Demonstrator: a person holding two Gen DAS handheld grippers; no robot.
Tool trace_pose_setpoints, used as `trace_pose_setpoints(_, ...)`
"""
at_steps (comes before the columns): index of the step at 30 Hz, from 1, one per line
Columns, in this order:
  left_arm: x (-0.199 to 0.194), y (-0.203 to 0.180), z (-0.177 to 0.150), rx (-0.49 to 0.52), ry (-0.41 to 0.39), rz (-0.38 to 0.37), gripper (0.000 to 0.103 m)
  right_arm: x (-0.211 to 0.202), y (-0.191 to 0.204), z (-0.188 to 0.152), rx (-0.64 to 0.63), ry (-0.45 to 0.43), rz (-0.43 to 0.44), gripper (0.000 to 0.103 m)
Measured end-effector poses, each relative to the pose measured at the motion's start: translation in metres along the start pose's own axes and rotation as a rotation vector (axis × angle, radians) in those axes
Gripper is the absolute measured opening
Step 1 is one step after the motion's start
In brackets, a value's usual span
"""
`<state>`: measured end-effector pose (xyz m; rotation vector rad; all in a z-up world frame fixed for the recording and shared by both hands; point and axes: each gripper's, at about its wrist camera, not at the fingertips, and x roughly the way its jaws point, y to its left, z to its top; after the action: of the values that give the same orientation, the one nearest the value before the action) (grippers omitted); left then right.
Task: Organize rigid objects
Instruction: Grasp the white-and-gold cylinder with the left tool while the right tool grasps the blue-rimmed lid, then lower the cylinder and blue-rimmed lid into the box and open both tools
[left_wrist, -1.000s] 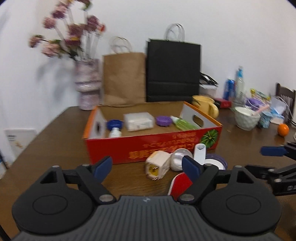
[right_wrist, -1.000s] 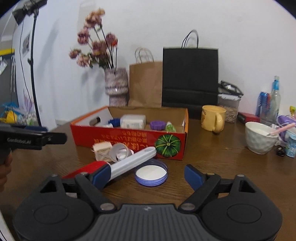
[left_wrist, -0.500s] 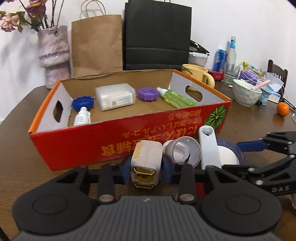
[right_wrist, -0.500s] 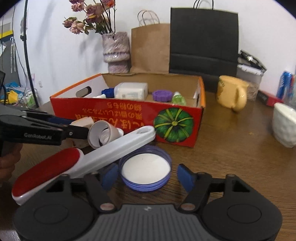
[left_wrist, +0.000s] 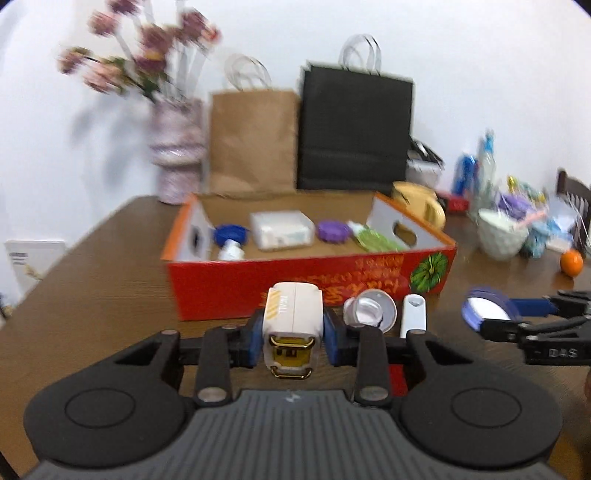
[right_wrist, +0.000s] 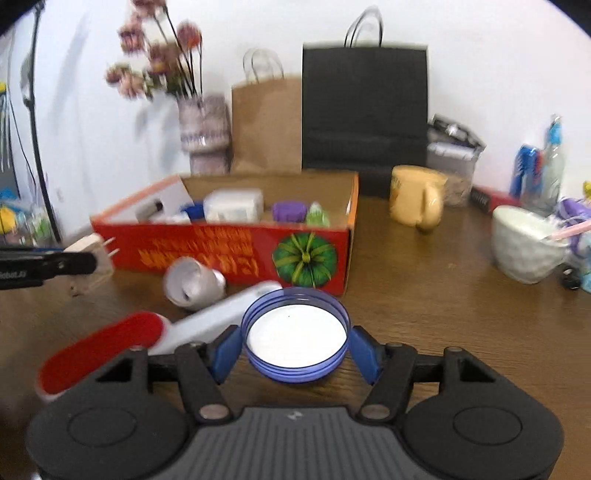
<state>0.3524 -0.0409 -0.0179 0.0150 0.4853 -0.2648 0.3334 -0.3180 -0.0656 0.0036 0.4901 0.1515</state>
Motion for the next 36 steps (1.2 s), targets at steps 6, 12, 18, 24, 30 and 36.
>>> trace_pose_setpoints(6, -0.089, 0.001, -0.01, -0.056, -0.116, 0.117, 0.032, -0.083, 0.036, -0.012, -0.035, -0.15, 0.031, 0.064)
trace_pose_setpoints(12, -0.155, -0.002, -0.033, -0.1, -0.142, 0.129, 0.032, -0.141, 0.068, -0.026, -0.109, -0.216, 0.055, 0.064)
trace_pose_setpoints(18, -0.186, -0.001, -0.04, -0.105, -0.193, 0.149, 0.032, -0.16, 0.079, -0.029, -0.129, -0.238, 0.043, 0.064)
trace_pose_setpoints(24, -0.181, 0.002, -0.032, -0.107, -0.207, 0.131, 0.032, -0.158, 0.076, -0.025, -0.119, -0.237, 0.038, 0.064)
trace_pose_setpoints(30, -0.131, 0.003, 0.002, -0.08, -0.189, 0.05, 0.032, -0.118, 0.064, 0.013, -0.116, -0.213, 0.083, 0.064)
trace_pose_setpoints(36, -0.046, 0.006, 0.063, -0.041, -0.141, -0.022, 0.032, -0.042, 0.051, 0.083, -0.118, -0.171, 0.136, 0.064)
